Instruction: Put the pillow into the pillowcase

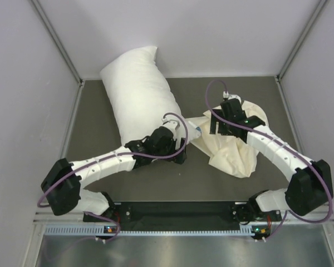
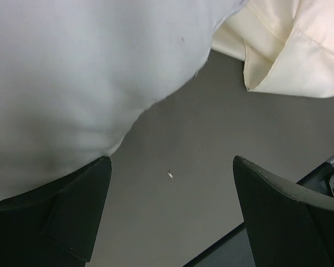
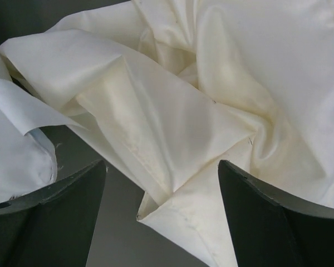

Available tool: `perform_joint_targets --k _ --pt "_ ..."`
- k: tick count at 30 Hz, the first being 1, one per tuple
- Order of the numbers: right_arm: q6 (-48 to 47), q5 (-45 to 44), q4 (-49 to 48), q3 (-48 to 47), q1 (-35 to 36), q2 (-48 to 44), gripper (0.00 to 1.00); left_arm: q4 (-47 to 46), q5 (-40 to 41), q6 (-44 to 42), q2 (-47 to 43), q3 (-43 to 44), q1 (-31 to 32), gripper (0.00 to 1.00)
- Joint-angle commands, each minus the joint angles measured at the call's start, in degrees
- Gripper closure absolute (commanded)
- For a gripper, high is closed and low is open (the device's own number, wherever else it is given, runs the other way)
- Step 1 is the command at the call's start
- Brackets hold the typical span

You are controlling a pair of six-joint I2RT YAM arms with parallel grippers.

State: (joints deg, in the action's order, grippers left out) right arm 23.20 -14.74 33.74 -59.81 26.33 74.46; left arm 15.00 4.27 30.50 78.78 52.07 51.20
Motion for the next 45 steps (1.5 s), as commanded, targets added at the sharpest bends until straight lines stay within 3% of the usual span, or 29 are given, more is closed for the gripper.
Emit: perform_joint_targets --k 1,7,12,16,21,25,30,34,38,42,45 --pt "-1.6 4.1 -6.0 -1.8 -0.9 3.3 0.19 -2.8 -0.8 1.3 -3.5 -2.2 0.8 0.05" --pt "1.6 2.0 -8.9 7.0 -0.9 2.8 0.21 -1.3 3.2 1.8 -6.7 -4.8 0.8 0.05" --pt "3.0 2.6 -12.2 13.7 -0.8 0.6 0.25 3.1 11.3 2.6 -6.2 -3.0 0.7 0.04" --pt "3.0 2.1 -12.3 12.6 -0.8 3.7 0.25 9.7 18.7 4.6 -7.1 -0.3 0.8 0.04" --pt "2.0 2.1 -12.5 9.0 -0.3 -1.3 0.18 13.7 21.9 3.5 -15.1 -0.6 0.4 0.01" --pt "0.9 2.4 -8.5 1.9 0.6 -2.2 0.11 16.3 13.2 1.3 -17.4 0.2 -8.4 0.01" --pt "-0.3 5.1 -8.1 -4.2 2.0 -1.9 0.05 18.7 12.1 -0.4 -19.6 2.1 -18.5 0.01" --pt "-0.3 5.3 -8.0 -5.8 2.6 -1.1 0.05 18.5 4.4 -0.9 -17.4 5.3 -37.3 0.01" --pt "-0.3 6.3 -8.0 -5.7 2.9 -0.2 0.05 11.7 -3.9 1.1 -11.0 7.2 -47.9 0.01" --pt "-0.8 6.9 -8.0 -4.7 3.0 -0.8 0.04 0.5 -19.6 6.4 -4.8 6.6 -59.2 0.01" --pt "-1.2 7.6 -8.0 -4.4 3.1 -1.3 0.04 -7.3 -25.6 9.5 2.1 8.4 -61.0 0.01"
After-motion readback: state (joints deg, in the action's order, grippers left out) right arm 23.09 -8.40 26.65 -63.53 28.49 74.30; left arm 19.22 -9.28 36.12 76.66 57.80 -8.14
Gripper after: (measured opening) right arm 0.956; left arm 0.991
